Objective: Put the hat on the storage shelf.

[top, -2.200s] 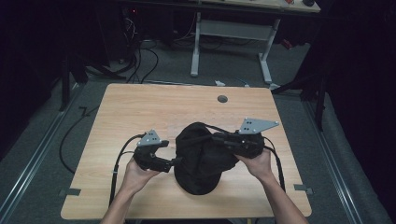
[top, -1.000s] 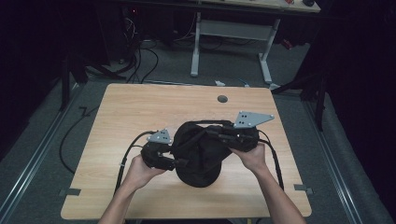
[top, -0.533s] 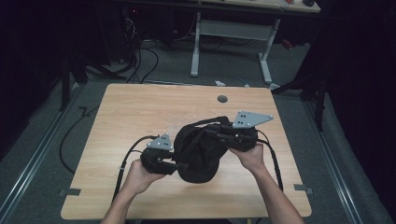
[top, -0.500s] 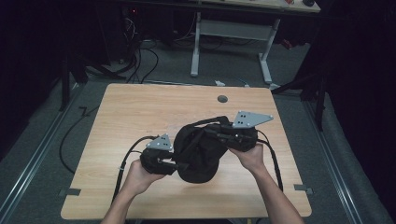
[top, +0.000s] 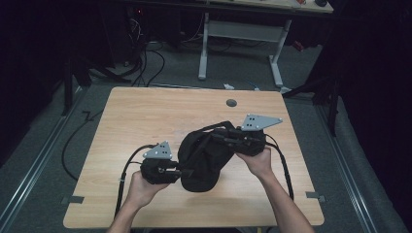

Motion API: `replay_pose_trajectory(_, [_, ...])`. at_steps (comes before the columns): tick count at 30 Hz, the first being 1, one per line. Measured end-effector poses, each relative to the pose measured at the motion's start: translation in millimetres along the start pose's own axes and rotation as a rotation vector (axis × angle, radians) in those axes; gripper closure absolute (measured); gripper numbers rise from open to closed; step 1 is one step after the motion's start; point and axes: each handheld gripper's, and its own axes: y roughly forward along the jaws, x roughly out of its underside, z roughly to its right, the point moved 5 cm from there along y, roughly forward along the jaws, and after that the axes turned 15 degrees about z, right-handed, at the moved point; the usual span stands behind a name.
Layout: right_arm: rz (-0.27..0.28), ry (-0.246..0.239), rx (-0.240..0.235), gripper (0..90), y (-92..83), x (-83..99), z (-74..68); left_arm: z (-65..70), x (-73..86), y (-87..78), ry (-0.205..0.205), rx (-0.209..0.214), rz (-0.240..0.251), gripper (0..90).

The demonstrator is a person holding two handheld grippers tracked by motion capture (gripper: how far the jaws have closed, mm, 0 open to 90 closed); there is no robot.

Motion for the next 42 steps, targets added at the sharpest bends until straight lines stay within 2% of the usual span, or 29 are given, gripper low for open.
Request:
replay_pose_trajectory(6, [0.011,0.016,-0.002,71.0,-0.5,-1.4,0.1,1.6,-6.5,-5.8,0.001,-0.002,0.046,76.0])
replay_pose_trajectory(9, [0.002,0.023,0.020,60.7,-2.1,-1.4,1.8,0.5,-9.8,-8.5,0.003,-0.014,0.069,77.0])
replay_pose_trajectory(10, [0.002,0.023,0.020,60.7,-2.1,-1.4,1.8,-0.4,-10.7,-9.2,0.004,-0.018,0.077,77.0])
replay_pose_trajectory(13, [0.000,0.033,0.031,53.2,-3.5,-0.7,2.8,-3.2,-13.6,-11.2,0.002,-0.032,0.097,77.6])
replay_pose_trajectory(16, [-0.008,0.022,0.040,46.5,-4.8,1.1,1.1,-3.6,-17.5,-13.8,-0.011,-0.035,0.116,77.8])
replay_pose_trajectory(20, [-0.009,0.021,0.046,43.8,-9.0,1.8,1.2,-3.1,-24.3,-19.1,-0.018,-0.035,0.145,77.7])
replay_pose_trajectory(23, [-0.004,0.023,0.074,44.1,-17.5,5.3,2.7,-3.9,-30.5,-22.9,-0.022,-0.045,0.171,77.6])
replay_pose_trajectory(26, [-0.038,0.040,0.103,44.0,-25.1,15.6,7.7,-4.8,-36.4,-26.0,-0.023,-0.050,0.194,77.5])
replay_pose_trajectory(30, [-0.075,0.089,0.156,44.0,-34.9,37.0,14.0,-7.5,-42.5,-26.8,-0.021,-0.063,0.219,77.3])
replay_pose_trajectory(34, [-0.142,0.124,0.229,44.6,-42.1,64.3,20.7,-10.5,-46.9,-25.9,-0.023,-0.083,0.241,77.3])
replay_pose_trajectory(35, [-0.185,0.129,0.274,44.6,-46.0,79.8,24.8,-11.3,-48.3,-25.6,-0.018,-0.089,0.250,77.3])
replay_pose_trajectory(37, [-0.206,0.140,0.288,44.5,-47.5,85.0,26.1,-11.5,-49.6,-25.8,-0.018,-0.091,0.258,77.3])
replay_pose_trajectory(39, [-0.231,0.152,0.319,44.7,-52.0,98.9,30.1,-11.3,-51.9,-26.2,-0.018,-0.094,0.270,77.3])
replay_pose_trajectory(40, [-0.249,0.176,0.349,44.7,-56.9,113.0,33.6,-11.2,-53.0,-26.5,-0.015,-0.095,0.276,77.3])
replay_pose_trajectory(42, [-0.264,0.187,0.367,44.6,-59.6,120.0,35.4,-11.3,-55.7,-26.4,-0.017,-0.098,0.290,77.3])
